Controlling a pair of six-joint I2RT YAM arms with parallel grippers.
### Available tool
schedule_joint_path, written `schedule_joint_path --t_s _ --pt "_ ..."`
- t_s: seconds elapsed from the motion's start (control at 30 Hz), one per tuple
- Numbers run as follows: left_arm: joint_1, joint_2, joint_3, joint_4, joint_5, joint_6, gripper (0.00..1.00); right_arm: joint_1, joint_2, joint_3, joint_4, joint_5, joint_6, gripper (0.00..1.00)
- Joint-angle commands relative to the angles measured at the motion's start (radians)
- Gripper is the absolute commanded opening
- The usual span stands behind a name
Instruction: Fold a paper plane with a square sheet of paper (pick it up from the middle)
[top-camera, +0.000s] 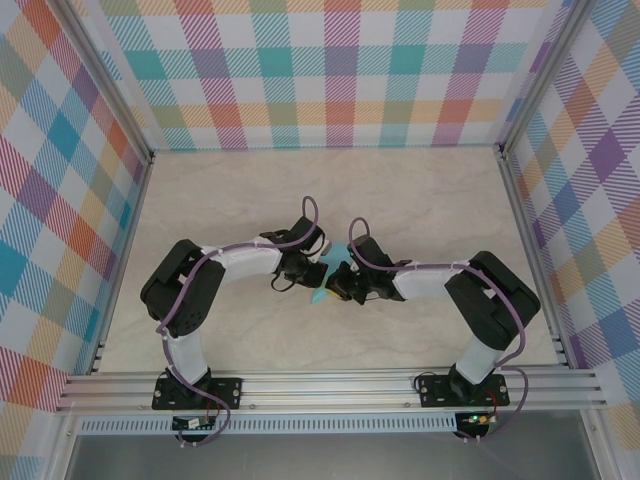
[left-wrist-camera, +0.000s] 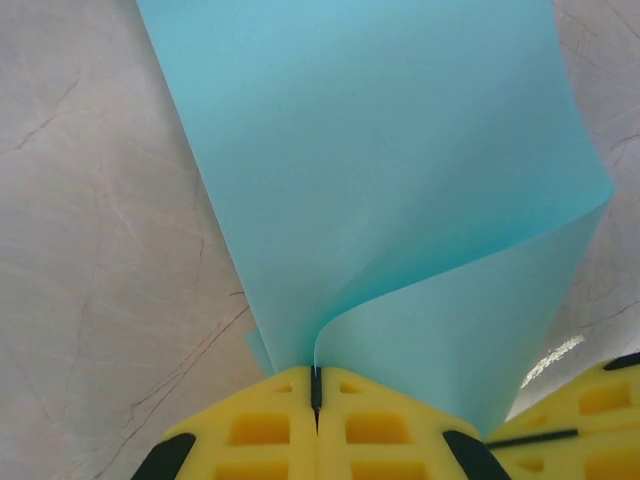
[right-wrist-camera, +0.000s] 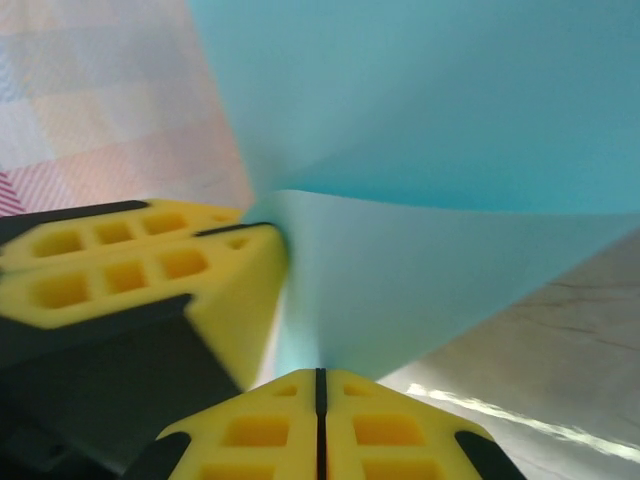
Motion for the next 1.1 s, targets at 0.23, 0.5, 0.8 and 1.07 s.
schedule_joint_path --t_s 0.23,0.5,0.8,1.07 --pt "0.010 0.030 -0.026 -0.009 0.020 0.008 0.02 0.009 -0.010 -0.005 0.066 -0.001 0.016 0.10" --pt "0.010 0.029 -0.028 -0.014 0.020 0.008 0.01 0.017 0.028 0.016 0.082 -0.014 0.022 0.10" --pt "0.010 0.030 -0.030 -0.018 0.008 0.018 0.01 0.020 0.082 -0.038 0.092 0.015 0.026 0.10" --pt "0.010 0.031 -0.031 -0.013 0.010 0.016 0.01 0.028 -0.023 -0.046 0.074 0.023 0.010 0.11"
